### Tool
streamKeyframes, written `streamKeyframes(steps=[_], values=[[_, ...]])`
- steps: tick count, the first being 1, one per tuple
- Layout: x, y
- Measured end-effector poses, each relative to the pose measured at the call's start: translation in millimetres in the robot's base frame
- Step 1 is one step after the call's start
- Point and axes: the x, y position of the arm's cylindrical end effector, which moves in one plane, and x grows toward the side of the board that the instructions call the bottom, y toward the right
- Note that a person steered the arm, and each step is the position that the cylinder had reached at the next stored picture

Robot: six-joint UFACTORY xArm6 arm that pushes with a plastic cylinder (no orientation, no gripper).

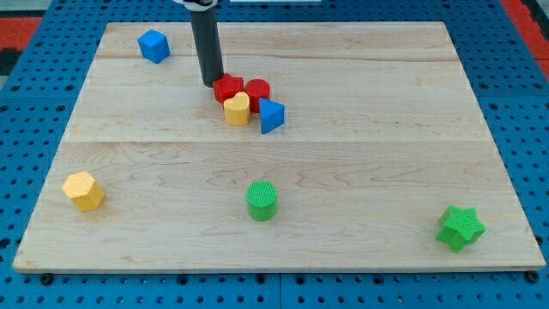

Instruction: Move blue cube into the red star and yellow heart

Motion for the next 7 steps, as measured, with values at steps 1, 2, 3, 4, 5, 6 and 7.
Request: streamKeyframes(steps=[1,2,3,4,5,6,7], values=[[0,0],[-7,-13],[-28,-32],[-60,-32],[-78,-42],[-83,-72],[-109,-77]])
